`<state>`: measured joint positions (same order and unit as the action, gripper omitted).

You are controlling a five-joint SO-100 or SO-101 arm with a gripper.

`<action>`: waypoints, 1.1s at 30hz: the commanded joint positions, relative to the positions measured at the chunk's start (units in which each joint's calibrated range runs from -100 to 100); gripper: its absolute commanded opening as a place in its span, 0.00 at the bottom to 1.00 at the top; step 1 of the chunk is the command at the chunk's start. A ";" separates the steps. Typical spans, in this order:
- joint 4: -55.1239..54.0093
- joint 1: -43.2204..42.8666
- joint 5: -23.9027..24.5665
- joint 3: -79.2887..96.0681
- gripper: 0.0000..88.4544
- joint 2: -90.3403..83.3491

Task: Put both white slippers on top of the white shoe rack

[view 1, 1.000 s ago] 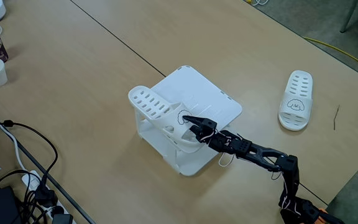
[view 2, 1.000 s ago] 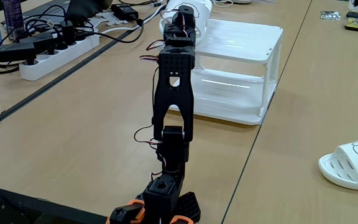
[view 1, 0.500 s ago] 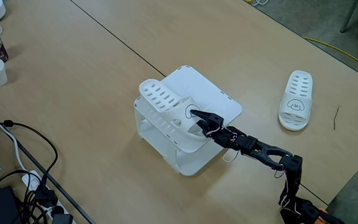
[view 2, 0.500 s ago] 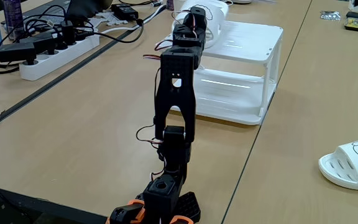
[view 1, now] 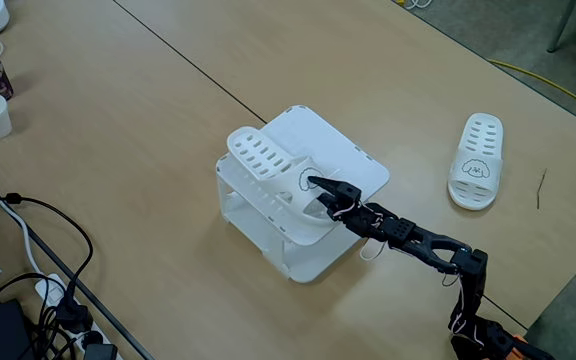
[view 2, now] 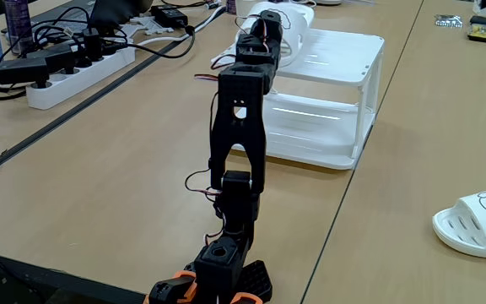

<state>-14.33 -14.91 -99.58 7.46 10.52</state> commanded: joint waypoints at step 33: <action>-0.68 -2.45 -0.42 1.16 0.13 -8.03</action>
<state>-14.42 -17.23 -99.58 9.52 8.87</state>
